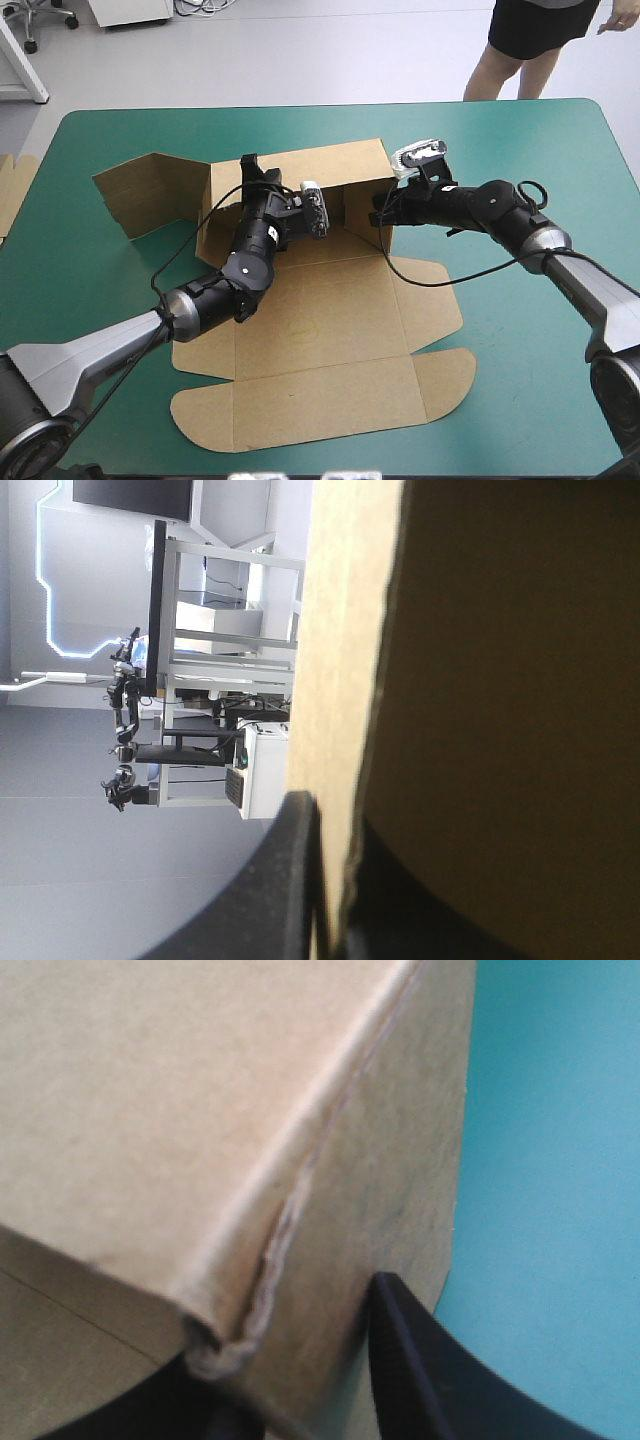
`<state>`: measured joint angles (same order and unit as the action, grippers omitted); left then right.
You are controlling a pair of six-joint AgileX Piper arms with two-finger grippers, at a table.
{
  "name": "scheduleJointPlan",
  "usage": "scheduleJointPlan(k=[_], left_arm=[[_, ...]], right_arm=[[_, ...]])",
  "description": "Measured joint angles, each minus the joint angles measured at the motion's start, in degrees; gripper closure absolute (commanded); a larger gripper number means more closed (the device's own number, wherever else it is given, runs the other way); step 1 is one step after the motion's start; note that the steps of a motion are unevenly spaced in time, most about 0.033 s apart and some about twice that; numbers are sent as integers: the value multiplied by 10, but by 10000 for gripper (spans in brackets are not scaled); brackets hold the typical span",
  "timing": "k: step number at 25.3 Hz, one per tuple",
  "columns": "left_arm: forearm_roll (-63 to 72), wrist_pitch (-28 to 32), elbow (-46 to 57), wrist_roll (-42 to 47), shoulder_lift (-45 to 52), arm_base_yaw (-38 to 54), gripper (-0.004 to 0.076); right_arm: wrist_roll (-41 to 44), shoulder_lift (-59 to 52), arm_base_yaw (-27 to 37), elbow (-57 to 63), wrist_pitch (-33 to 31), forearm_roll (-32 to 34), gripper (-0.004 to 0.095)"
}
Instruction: Fold the box
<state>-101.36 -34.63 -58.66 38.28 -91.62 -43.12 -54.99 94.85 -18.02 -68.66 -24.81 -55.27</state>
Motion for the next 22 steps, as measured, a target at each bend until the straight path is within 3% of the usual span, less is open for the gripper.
scheduleJointPlan(k=[12, 18, 20, 21, 22], left_arm=[[22, 0, -16, -1, 0, 2, 734], [24, 6, -17, -1, 0, 3, 730], [24, 11, -17, -1, 0, 6, 650], [24, 12, -17, -1, 0, 6, 552], [25, 22, -17, 0, 0, 6, 509]], right_arm=[[-17, 4, -27, 0, 68, 25, 925], [-17, 7, -28, -6, 69, 31, 923], [-2, 8, -28, -15, 62, 50, 923], [9, 8, -28, -18, 59, 62, 923], [34, 9, -28, -21, 54, 86, 923]])
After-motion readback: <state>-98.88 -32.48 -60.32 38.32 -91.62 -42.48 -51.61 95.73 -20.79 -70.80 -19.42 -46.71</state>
